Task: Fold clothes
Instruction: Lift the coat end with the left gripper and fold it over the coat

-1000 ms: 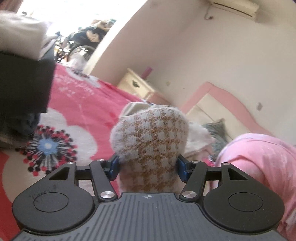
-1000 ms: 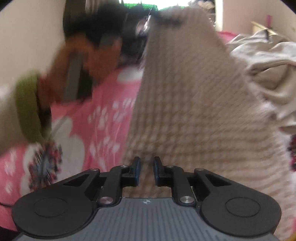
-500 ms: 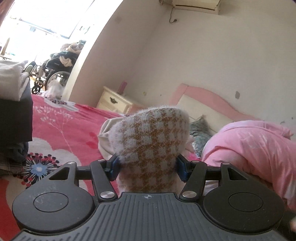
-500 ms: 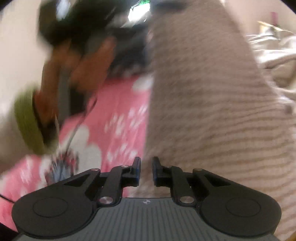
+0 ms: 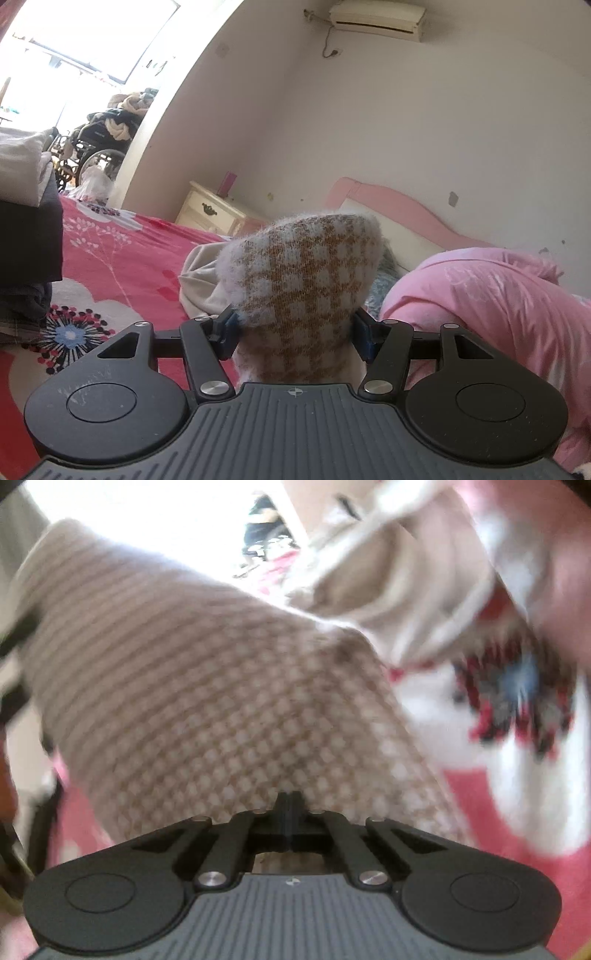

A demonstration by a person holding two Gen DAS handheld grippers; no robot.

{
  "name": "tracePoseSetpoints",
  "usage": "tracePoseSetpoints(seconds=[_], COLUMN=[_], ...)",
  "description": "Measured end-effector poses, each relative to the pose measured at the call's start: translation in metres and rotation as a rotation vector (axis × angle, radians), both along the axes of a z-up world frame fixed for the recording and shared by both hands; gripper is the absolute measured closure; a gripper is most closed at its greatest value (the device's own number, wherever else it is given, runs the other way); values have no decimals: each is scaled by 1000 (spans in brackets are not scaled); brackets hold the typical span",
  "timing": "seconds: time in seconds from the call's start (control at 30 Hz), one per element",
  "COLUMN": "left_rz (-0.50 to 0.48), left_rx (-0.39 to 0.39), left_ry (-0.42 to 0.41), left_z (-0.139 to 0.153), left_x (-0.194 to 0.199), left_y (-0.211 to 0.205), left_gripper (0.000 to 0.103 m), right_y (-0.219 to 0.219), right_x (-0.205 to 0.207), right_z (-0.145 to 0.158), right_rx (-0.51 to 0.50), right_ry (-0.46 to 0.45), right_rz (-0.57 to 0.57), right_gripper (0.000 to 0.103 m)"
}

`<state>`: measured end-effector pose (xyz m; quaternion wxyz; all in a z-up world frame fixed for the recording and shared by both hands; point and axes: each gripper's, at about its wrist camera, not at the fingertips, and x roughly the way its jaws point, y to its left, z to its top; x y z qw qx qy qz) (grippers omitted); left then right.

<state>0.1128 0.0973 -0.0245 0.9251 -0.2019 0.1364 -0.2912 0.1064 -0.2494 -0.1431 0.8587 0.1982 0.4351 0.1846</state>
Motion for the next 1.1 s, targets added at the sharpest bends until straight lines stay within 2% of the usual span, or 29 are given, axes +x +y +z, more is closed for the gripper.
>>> tracePoseSetpoints(seconds=[0.03,0.07,0.1,0.13,0.17,0.2,0.3,0.37,0.47,0.67,0.77,0.87,1.0,1.1], left_rz=[-2,-5,-8,-10,-12,-20,-46,-75,-123,-240,-303,-361,-444,-493], left_rx=[5,8,10,12,14,11,42,77,119,273,361,497,743,913], left_ry=[-5,-8,-9,-9,-5,-3,-34,-64,-96,-185,-218,-289,-432,-499], left_z=[1,3,4,4,6,7,15,21,28,39,36,28,1,-27], left_x=[-2,-3,-5,-6,-7,-9,-19,-29,-46,-98,-125,-157,-198,-221], left_y=[-1,-1,-2,-2,-4,-5,-14,-20,-30,-62,-79,-97,-122,-142], left_gripper=[44,44,44,44,44,44,44,44,44,44,44,44,43,42], right_y=[-1,0,0,-1,-3,-6,-10,-8,-20,-76,-100,-116,-129,-131], right_x=[-3,-7,-10,-10,-9,-7,-9,-20,-42,-94,-128,-164,-200,-216], right_z=[8,18,22,20,16,7,10,25,52,114,143,169,184,175], right_rx=[4,-18,-50,-85,-114,-136,-99,-98,-84,-55,-33,-58,-70,-56], right_ry=[-33,-91,-111,-99,-83,-63,-44,-88,-127,-220,-254,-295,-323,-293], right_rz=[-18,-29,-45,-67,-82,-90,-136,-143,-133,-170,-203,-221,-243,-254], right_gripper=[103,96,96,96,103,103,102,96,96,95,95,95,89,89])
